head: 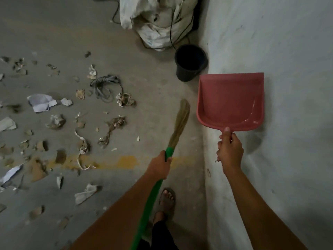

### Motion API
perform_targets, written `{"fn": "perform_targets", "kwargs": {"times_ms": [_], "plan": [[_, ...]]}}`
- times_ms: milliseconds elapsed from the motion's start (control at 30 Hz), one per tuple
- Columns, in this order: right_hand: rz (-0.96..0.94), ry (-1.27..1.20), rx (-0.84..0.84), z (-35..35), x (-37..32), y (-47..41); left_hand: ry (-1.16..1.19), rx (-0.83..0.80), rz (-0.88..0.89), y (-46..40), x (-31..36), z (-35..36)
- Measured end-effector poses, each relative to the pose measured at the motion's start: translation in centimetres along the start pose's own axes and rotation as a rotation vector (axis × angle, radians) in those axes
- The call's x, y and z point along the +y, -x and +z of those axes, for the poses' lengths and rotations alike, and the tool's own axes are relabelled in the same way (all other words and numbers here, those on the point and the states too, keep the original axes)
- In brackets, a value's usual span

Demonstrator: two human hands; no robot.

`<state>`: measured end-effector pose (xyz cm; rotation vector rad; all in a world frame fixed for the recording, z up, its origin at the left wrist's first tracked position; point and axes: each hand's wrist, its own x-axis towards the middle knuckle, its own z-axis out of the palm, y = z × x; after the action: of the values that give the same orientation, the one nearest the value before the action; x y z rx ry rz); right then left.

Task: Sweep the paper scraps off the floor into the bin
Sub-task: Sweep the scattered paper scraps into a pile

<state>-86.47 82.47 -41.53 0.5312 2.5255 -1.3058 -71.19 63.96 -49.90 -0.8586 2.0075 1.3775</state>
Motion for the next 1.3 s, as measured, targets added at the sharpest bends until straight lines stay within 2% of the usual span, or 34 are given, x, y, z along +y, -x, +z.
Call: {"fn": "perform_targets", "kwargs": {"times_ms": [167, 267, 400, 467, 633, 800, 900, 1100, 1300], "plan": [[0.050, -0.022, 0.013, 6.3, 7.5, -4.2, -0.157, -0.074, 0.096, -9.3, -5.6, 8.9], [0.068, -0.050, 0.012, 9.4, 12.5, -5.6, -0.265, -0.184, 0.118, -13.4, -9.1, 13.6], [0.113, -0.035, 0.015, 13.0, 18.9, -6.3, -0.322, -0.268, -0.043, -17.3, -14.5, 17.4], [0.135, -0.015, -0.003, 14.5, 21.5, -6.2, -0.280, -0.187, -0.148, -18.2, -17.4, 17.4], [0.141, 0.048, -0.087, 18.3, 24.2, -4.8, -0.165, 0.076, -0.249, -18.2, -25.1, 13.4], [0.104, 0.053, -0.227, 22.3, 23.2, -3.3, -0.042, 0.302, -0.420, -17.0, -30.9, 5.2], [0.048, 0.068, -0.343, 24.6, 21.3, -2.1, -0.077, 0.397, -0.506, -16.7, -33.2, -1.0], [-0.049, 0.042, -0.474, 29.4, 17.2, 0.1, 0.018, 0.638, -0.551, -15.0, -34.3, -10.0], [-0.111, 0.048, -0.507, 31.9, 13.5, 2.9, 0.283, 0.817, -0.543, -11.8, -33.2, -10.1]]}}
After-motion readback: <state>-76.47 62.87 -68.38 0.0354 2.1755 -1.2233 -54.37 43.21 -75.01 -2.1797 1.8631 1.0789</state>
